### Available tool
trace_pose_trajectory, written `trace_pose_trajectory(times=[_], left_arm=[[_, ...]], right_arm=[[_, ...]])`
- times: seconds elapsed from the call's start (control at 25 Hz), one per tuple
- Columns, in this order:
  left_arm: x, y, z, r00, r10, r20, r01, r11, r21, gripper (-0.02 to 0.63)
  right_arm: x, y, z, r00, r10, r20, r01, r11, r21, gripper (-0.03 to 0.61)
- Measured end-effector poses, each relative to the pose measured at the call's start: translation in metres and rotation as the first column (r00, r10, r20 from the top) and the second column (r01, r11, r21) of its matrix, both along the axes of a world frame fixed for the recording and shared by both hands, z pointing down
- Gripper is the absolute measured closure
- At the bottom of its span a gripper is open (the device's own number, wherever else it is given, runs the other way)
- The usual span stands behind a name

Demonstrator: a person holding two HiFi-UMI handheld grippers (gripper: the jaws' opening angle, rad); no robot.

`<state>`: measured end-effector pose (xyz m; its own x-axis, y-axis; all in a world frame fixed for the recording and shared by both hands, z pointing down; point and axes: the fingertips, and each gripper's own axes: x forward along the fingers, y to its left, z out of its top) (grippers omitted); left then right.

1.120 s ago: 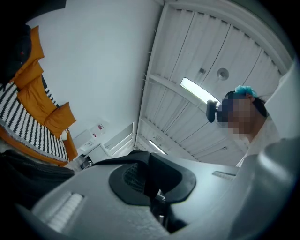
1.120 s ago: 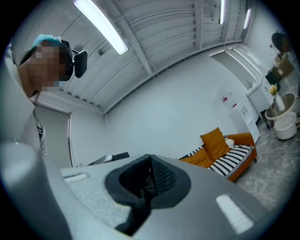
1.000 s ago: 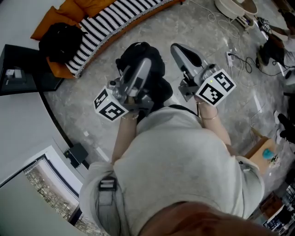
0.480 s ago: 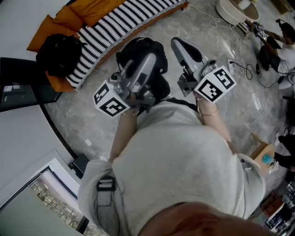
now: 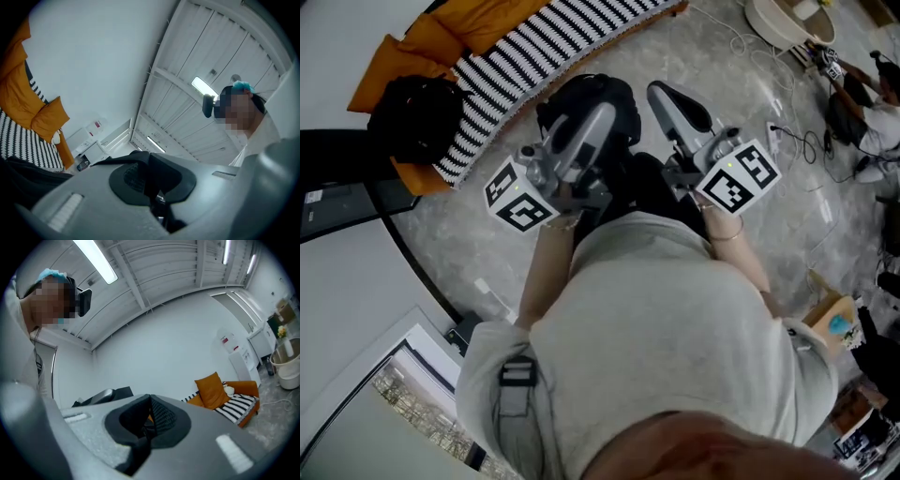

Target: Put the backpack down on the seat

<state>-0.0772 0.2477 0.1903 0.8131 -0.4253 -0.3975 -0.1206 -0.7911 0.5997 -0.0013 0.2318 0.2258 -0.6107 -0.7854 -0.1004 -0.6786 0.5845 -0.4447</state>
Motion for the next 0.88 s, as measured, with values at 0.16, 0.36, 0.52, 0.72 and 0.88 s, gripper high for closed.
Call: trace_pose_trajectory(times=[0.16, 0.36, 0.52, 0.72, 0.88], left_arm=[[0.018, -0.041, 0.000, 1.000, -0.004, 0.013, 0.004, 1.000, -0.002, 0.603], [0.038, -0.103, 0.005, 0.999, -0.030, 0.016, 0.030, 1.000, 0.001, 0.603], [0.067, -0.161, 0.008, 0.998, -0.052, 0.024, 0.053, 0.999, -0.012, 0.603], [0.091, -0.228, 0.003, 0.995, -0.099, 0.000, 0.099, 0.995, -0.025, 0.603], [0.111, -0.276, 0.003, 0.991, -0.131, -0.008, 0.131, 0.990, -0.043, 0.603]], right_arm=[[0.019, -0.044, 0.008, 1.000, 0.009, 0.002, -0.009, 1.000, -0.019, 0.575], [0.035, -0.111, 0.015, 1.000, -0.028, 0.011, 0.029, 0.999, -0.021, 0.575], [0.062, -0.169, 0.012, 0.999, -0.053, 0.011, 0.054, 0.998, -0.020, 0.575], [0.090, -0.235, 0.011, 0.995, -0.100, 0.013, 0.101, 0.995, -0.027, 0.575], [0.111, -0.278, 0.006, 0.992, -0.126, 0.003, 0.126, 0.992, -0.013, 0.575]])
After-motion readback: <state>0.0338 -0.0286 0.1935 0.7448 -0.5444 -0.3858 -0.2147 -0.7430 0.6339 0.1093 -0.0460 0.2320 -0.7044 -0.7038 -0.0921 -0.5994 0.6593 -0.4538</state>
